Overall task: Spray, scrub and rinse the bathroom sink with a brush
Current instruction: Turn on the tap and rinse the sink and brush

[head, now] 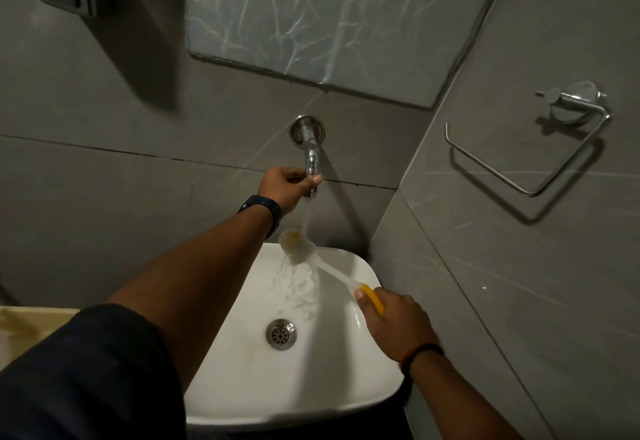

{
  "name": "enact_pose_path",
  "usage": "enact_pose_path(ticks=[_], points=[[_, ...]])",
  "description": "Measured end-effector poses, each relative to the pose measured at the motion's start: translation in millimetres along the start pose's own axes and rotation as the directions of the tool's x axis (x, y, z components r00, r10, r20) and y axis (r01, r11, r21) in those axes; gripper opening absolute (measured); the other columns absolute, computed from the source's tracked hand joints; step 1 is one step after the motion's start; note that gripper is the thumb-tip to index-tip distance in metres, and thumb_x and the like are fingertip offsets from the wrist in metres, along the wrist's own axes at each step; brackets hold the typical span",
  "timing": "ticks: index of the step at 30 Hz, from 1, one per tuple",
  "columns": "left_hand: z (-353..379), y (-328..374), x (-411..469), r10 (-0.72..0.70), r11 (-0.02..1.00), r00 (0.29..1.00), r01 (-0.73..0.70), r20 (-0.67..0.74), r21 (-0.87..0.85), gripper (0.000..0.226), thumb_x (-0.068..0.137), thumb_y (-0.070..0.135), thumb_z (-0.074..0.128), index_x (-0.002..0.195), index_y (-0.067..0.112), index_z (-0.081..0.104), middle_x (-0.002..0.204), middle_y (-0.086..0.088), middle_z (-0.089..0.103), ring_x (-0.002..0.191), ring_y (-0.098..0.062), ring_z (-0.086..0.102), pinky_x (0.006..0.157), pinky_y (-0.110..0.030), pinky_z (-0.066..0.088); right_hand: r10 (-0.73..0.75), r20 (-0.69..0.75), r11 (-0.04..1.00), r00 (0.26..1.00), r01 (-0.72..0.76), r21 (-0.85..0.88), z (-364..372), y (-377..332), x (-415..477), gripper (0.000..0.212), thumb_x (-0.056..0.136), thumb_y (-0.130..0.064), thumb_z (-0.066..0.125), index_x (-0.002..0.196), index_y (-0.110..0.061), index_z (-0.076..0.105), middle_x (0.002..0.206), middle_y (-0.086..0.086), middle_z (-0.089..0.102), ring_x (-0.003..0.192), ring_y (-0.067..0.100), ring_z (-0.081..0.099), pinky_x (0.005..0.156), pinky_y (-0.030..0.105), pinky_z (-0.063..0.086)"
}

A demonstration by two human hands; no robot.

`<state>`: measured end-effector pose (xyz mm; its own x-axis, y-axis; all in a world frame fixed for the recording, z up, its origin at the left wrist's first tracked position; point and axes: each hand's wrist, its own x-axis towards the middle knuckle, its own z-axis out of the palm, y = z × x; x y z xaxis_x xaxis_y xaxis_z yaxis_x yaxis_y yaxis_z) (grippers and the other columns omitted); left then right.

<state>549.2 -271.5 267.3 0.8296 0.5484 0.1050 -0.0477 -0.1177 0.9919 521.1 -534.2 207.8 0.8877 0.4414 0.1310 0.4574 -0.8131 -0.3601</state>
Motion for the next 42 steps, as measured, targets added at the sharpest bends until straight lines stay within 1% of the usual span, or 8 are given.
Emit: enact_pose_path(ticks=[3,8,13,17,21,29,35,42], points=[[-0.5,1.9,-0.2,-0.003,0.999,1.0,0.002,0.006,0.033,0.024,0.08,0.035,0.07,0.096,0.017,0.071,0.076,0.011,0.069,0.072,0.004,0.06,0.059,-0.014,0.037,0.264,0.38,0.716,0.887,-0.444,0.539,-6.5,-9.3,6.9,0.051,0.086,-0.056,0.047,0.052,-0.021,0.034,0.042,-0.005,0.034,0.036,0.014,0.028,0.039,0.02,0.027],[-1.3,3.3,-0.3,0.0,0.997,1.0,-0.001,0.017,0.073,0.019,0.082,0.035,0.068,0.09,0.018,0.071,0.077,0.007,0.069,0.076,-0.002,0.06,0.06,-0.017,0.038,0.162,0.732,0.408,0.662,-0.72,0.561,-15.7,-4.9,6.6,0.057,0.087,-0.061,0.036,0.052,-0.016,0.044,0.04,-0.002,0.033,0.03,0.01,0.024,0.031,0.016,0.022],[-0.6,3.5,-0.2,0.01,0.994,1.0,-0.01,0.006,0.105,0.024,0.082,0.034,0.069,0.096,0.015,0.072,0.073,0.009,0.067,0.071,0.002,0.059,0.058,-0.015,0.038,0.241,0.608,0.519,0.757,-0.63,0.578,-10.7,-15.9,4.7,0.055,0.085,-0.06,0.042,0.049,-0.019,0.039,0.042,-0.001,0.031,0.031,0.012,0.024,0.034,0.016,0.021],[-1.0,3.1,0.7,0.013,0.993,1.0,-0.014,0.014,0.121,0.026,0.083,0.034,0.068,0.098,0.014,0.072,0.074,0.009,0.067,0.071,0.003,0.058,0.059,-0.013,0.038,0.064,0.149,0.984,0.987,-0.088,0.157,-4.3,-20.5,-0.8,0.056,0.088,-0.056,0.042,0.048,-0.019,0.034,0.049,-0.002,0.042,0.052,0.023,0.043,0.052,0.029,0.034],[-1.5,2.2,1.5,0.007,0.991,1.0,-0.01,0.02,0.13,0.027,0.082,0.036,0.068,0.098,0.014,0.071,0.074,0.011,0.066,0.074,0.001,0.059,0.061,-0.016,0.038,0.041,0.144,0.989,0.989,-0.061,0.136,3.1,-29.6,0.3,0.056,0.086,-0.061,0.04,0.048,-0.019,0.038,0.048,-0.003,0.047,0.052,0.023,0.045,0.052,0.029,0.035],[-3.0,2.2,3.1,-0.011,0.991,0.999,0.007,0.031,0.135,0.026,0.081,0.037,0.069,0.096,0.016,0.072,0.077,0.009,0.068,0.081,-0.01,0.062,0.073,-0.027,0.045,0.243,0.663,0.341,0.708,-0.702,0.626,-5.7,-23.0,10.3,0.057,0.084,-0.061,0.039,0.048,-0.018,0.043,0.039,-0.003,0.032,0.029,0.011,0.024,0.032,0.015,0.02],[-2.3,2.4,3.0,-0.009,0.991,1.0,0.006,0.023,0.137,0.027,0.081,0.036,0.069,0.098,0.016,0.071,0.076,0.011,0.066,0.078,-0.004,0.059,0.073,-0.026,0.042,0.137,-0.021,0.963,0.99,-0.128,0.236,1.5,-24.3,-1.6,0.051,0.09,-0.052,0.044,0.053,-0.017,0.043,0.052,0.007,0.054,0.051,0.027,0.045,0.05,0.033,0.036],[-1.1,0.9,2.7,-0.003,0.992,1.0,0.0,0.021,0.127,0.028,0.081,0.036,0.069,0.099,0.015,0.071,0.076,0.01,0.067,0.078,-0.003,0.06,0.076,-0.028,0.042,-0.075,-0.219,0.992,0.973,0.052,-0.111,10.0,-27.2,-9.3,0.042,0.089,-0.052,0.043,0.059,-0.022,0.042,0.055,0.006,0.06,0.047,0.024,0.045,0.048,0.028,0.034]])
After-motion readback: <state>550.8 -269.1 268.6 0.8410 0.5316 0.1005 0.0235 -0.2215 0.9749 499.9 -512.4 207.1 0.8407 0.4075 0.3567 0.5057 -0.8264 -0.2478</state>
